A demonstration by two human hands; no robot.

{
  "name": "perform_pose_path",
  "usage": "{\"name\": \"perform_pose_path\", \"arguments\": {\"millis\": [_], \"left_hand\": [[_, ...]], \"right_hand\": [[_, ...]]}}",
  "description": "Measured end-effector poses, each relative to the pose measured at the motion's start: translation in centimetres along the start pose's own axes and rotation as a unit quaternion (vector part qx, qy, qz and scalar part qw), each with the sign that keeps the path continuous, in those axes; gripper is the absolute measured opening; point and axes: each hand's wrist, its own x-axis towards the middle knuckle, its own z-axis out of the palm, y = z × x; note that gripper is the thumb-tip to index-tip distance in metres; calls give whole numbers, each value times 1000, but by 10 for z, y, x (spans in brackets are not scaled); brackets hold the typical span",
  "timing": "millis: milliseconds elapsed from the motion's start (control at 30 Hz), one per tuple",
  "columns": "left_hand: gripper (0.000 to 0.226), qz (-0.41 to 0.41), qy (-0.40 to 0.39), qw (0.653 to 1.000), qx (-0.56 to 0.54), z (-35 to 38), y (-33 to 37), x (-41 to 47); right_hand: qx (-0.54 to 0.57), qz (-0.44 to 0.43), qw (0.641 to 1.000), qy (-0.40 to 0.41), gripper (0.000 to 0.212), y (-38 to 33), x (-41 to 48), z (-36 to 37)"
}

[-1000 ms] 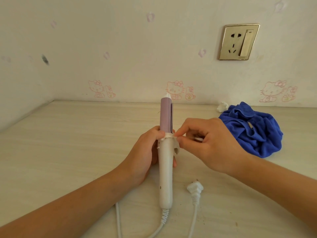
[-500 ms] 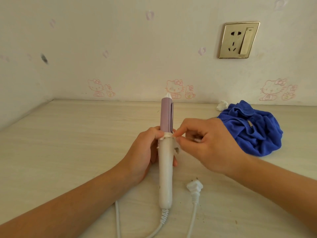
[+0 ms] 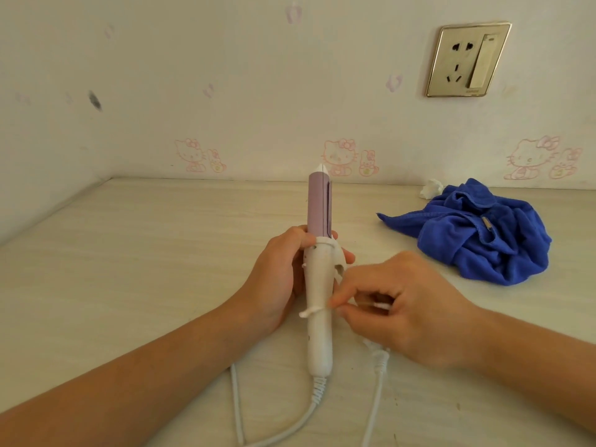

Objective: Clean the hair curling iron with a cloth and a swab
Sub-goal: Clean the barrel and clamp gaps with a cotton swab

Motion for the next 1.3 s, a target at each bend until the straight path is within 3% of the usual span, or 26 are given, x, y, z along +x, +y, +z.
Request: {"name": "perform_pose_path", "arguments": {"millis": [100, 233, 367, 467, 600, 733, 867, 1000, 1133, 1300], "left_hand": [[40, 6, 6, 1000, -11, 2, 2, -1], [49, -9, -3, 1000, -23, 2, 3, -2], [49, -6, 1, 1000, -28, 2, 4, -1], [47, -8, -3, 1000, -27, 2, 4, -2], [44, -4, 6, 1000, -29, 2, 5, -1], [45, -6, 9, 1000, -23, 0, 4, 0], [45, -7, 2, 999, -31, 0, 3, 1], [43, -2, -15, 1000, -25, -1, 4, 0], [44, 3, -49, 998, -34, 2, 7, -2], [51, 1, -57, 998, -38, 5, 6, -4]], "right_hand": [[5, 34, 998, 46, 10, 6, 1, -3], [10, -19, 1000, -17, 12, -5, -4, 6], [21, 19, 999, 21, 10, 0, -3, 3], [53, -8, 997, -52, 15, -6, -6, 6], [58, 11, 998, -24, 17, -1, -6, 3], [51, 1, 994, -96, 16, -8, -8, 7], [15, 25, 1000, -6, 12, 4, 0, -2], [17, 3, 1000, 1, 8, 3, 1, -2], [9, 8, 997, 77, 12, 14, 7, -10], [7, 7, 997, 70, 8, 13, 5, -9]]}}
